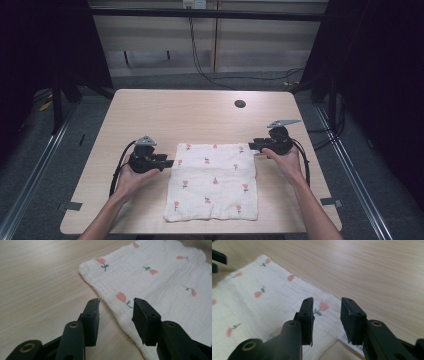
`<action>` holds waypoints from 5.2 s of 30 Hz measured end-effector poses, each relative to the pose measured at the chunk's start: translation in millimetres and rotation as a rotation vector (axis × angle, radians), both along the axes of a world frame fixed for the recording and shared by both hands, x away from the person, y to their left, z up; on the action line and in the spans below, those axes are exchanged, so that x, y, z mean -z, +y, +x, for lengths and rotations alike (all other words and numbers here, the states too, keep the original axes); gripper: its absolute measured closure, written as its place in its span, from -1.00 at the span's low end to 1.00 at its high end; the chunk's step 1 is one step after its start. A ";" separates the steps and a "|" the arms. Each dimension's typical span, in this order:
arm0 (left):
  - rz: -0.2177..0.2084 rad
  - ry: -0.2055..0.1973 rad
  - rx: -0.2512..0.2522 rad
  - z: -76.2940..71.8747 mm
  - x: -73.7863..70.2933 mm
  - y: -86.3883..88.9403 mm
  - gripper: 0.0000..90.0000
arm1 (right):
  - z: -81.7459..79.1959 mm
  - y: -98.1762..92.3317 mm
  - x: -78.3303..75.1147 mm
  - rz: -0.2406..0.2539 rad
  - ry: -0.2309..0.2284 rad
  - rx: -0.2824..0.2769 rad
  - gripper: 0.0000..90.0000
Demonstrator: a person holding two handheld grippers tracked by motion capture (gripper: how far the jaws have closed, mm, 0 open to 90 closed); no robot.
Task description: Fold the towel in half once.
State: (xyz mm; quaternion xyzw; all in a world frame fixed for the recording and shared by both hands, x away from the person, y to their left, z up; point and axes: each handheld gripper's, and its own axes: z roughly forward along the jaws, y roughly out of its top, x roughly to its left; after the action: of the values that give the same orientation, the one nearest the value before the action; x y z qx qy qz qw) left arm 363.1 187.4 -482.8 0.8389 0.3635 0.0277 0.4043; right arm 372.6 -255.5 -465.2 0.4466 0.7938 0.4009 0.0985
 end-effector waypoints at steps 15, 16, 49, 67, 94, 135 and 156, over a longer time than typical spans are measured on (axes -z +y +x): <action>0.018 0.019 0.094 11.6 16.1 -30.7 0.46 | 28.2 -8.2 22.6 -0.005 0.049 0.064 0.42; 0.010 0.016 0.088 10.5 17.0 -31.0 0.46 | 29.1 -5.7 23.7 -0.042 0.044 0.070 0.43; 0.031 0.004 -0.034 55.6 18.9 -28.9 0.32 | 27.5 6.7 36.4 -0.081 0.068 0.041 0.90; 0.062 -0.070 0.023 64.5 21.8 -45.8 0.57 | 28.7 7.3 37.6 -0.077 0.054 0.034 0.90; -0.101 -0.054 0.034 57.9 -17.9 -25.2 0.91 | 20.2 -11.1 4.0 0.048 -0.022 0.026 0.93; -0.147 -0.213 0.053 25.4 -70.5 -8.5 0.91 | 1.8 -2.0 -55.2 0.084 -0.155 -0.066 0.95; -0.155 -0.208 0.107 -4.3 -57.3 -4.2 0.91 | -22.3 -6.7 -33.1 0.071 -0.116 -0.108 0.94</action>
State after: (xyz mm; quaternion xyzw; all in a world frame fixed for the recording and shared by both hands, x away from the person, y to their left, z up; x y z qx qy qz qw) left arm 358.8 183.2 -425.5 0.8158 0.2755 0.0649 0.5044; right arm 350.3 -262.2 -432.1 0.3823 0.7952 0.4585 0.1064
